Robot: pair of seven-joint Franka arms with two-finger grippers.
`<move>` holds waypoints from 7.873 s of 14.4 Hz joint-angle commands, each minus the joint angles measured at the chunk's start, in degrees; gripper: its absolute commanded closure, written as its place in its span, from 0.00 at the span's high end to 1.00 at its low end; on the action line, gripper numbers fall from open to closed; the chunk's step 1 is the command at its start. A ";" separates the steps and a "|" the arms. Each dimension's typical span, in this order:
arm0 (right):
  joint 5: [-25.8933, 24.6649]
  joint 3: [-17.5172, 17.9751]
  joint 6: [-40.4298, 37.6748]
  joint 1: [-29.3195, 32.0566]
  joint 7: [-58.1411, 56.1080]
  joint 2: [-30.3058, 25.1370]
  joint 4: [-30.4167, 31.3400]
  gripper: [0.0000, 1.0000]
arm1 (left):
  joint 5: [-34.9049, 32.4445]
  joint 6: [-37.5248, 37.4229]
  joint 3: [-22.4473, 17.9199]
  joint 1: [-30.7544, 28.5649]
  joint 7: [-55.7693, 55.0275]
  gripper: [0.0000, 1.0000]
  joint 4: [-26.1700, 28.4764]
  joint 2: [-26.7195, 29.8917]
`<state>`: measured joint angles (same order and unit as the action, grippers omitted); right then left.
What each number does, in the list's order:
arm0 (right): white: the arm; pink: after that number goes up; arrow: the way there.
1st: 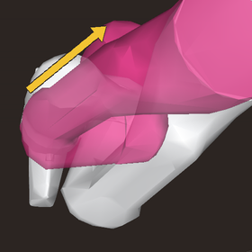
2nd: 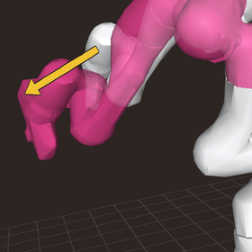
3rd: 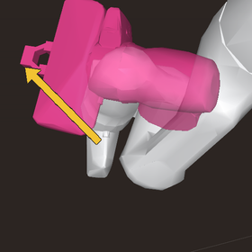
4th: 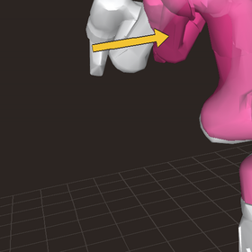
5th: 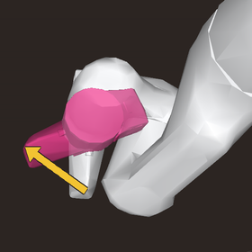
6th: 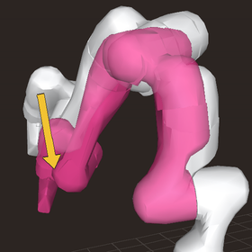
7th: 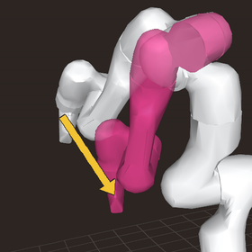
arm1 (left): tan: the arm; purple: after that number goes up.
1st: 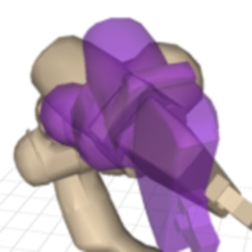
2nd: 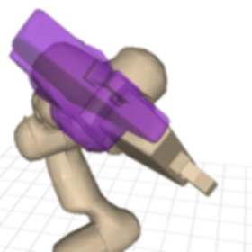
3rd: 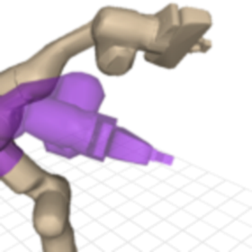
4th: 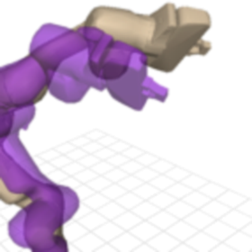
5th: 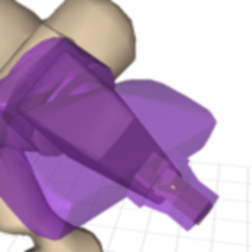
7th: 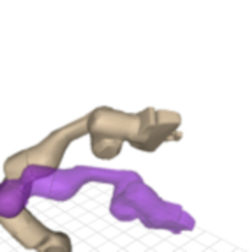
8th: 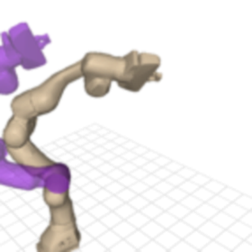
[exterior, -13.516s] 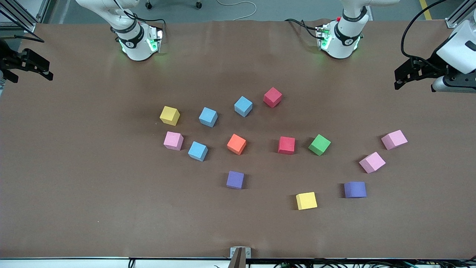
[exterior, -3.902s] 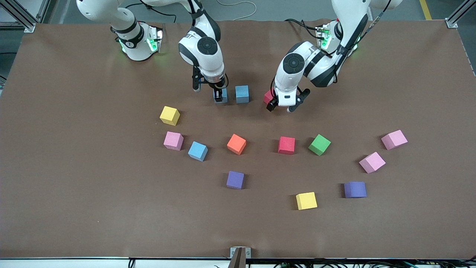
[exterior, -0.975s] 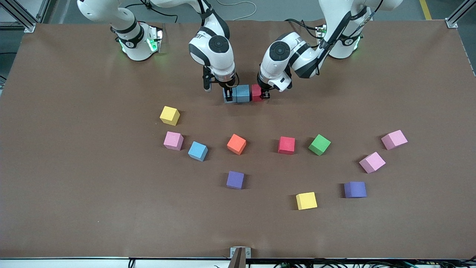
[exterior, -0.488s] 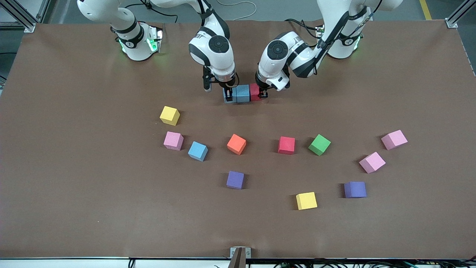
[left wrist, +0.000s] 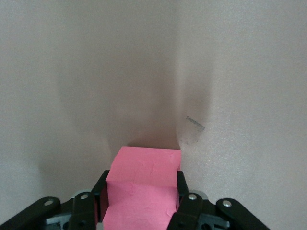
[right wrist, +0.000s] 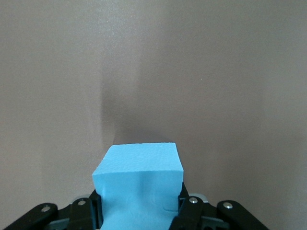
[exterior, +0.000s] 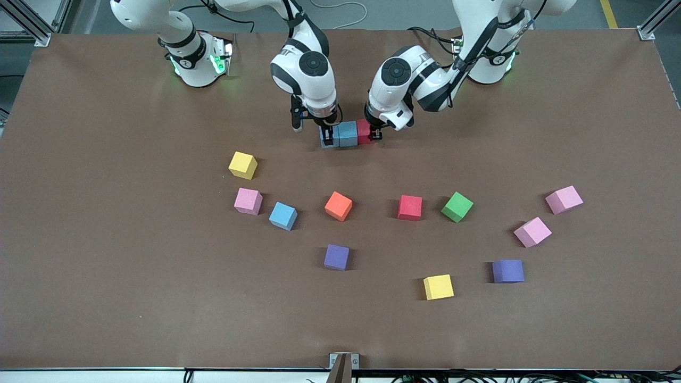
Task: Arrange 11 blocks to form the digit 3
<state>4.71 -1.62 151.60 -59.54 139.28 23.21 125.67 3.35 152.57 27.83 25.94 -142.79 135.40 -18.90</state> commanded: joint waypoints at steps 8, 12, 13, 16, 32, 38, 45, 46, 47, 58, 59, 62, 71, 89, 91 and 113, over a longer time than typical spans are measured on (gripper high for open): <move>-0.31 -0.32 0.01 -0.40 0.82 2.19 -1.57 0.04 | -2.56 -0.08 -0.06 -0.28 0.23 0.28 -0.93 -0.79; -0.31 -0.32 -0.07 -0.31 1.08 2.10 -1.57 1.00 | -3.35 -0.34 -0.06 -0.45 0.32 0.27 -0.75 -0.88; -0.31 -0.32 -0.07 -0.31 0.99 2.10 -1.57 1.00 | -3.88 -0.35 -0.06 -0.63 0.32 0.27 -0.75 -0.79; -0.49 -0.40 -0.25 -0.31 0.91 2.01 -1.66 1.00 | -4.32 -0.70 -0.06 -0.89 0.32 0.27 -0.84 -0.88; -0.49 -0.76 -17.91 4.42 -6.82 -6.42 -6.04 1.00 | -4.76 -0.87 -0.06 -0.45 0.41 0.27 -3.47 -2.55; -0.49 -0.84 -18.53 14.17 -17.70 -6.16 -8.42 1.00 | -4.76 -0.87 -0.06 -0.45 0.41 0.29 -3.56 -2.63; -0.66 -0.84 -14.15 22.35 -32.48 -1.43 -14.38 1.00 | -4.76 -1.14 0.03 -0.89 -0.20 1.00 -3.82 -2.46; -0.75 -0.84 -14.05 22.80 -37.02 0.15 -15.97 1.00 | -4.76 -1.66 0.03 -0.72 -0.12 1.00 -3.83 -2.37; -0.66 -0.84 -13.88 23.06 -43.94 1.30 -17.20 1.00 | -4.76 -2.27 0.03 -0.45 -0.12 1.00 -3.83 -2.20; -0.75 -0.84 -13.87 26.49 -89.18 8.69 -22.39 1.00 | -4.50 -12.72 0.11 -1.24 0.15 1.00 -4.88 6.85; -0.75 -0.84 -13.79 26.49 -89.18 9.30 -22.92 1.00 | -4.41 -14.30 0.11 -1.33 0.32 1.00 -5.75 7.82; -0.75 -0.84 -13.70 26.05 -89.18 11.32 -24.59 1.00 | -4.41 -22.54 -0.15 -4.39 4.42 1.00 -11.97 7.92; 0.04 -0.84 -14.31 26.23 -88.65 12.47 -25.30 0.02 | -6.15 -30.14 -0.59 -21.54 36.78 1.00 -29.30 -0.78; -1.28 -0.05 -8.70 11.91 -96.57 -0.10 -8.34 0.04 | -27.09 -52.01 -2.61 -29.97 115.52 1.00 -56.21 -3.53; -1.19 0.03 -7.20 11.29 -96.13 -0.18 -7.02 0.04 | -26.21 -55.17 -2.26 -32.00 121.23 1.00 -56.30 0.33; -1.19 0.12 -5.96 6.98 -88.39 -1.15 -4.21 0.05 | -3.97 -69.08 -26.78 -24.62 139.89 1.00 -49.44 20.66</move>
<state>4.23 -1.33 145.47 -52.01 49.04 25.25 118.24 -0.95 83.58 1.21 1.41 -3.91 84.37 -0.10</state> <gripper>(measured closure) 0.498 0.000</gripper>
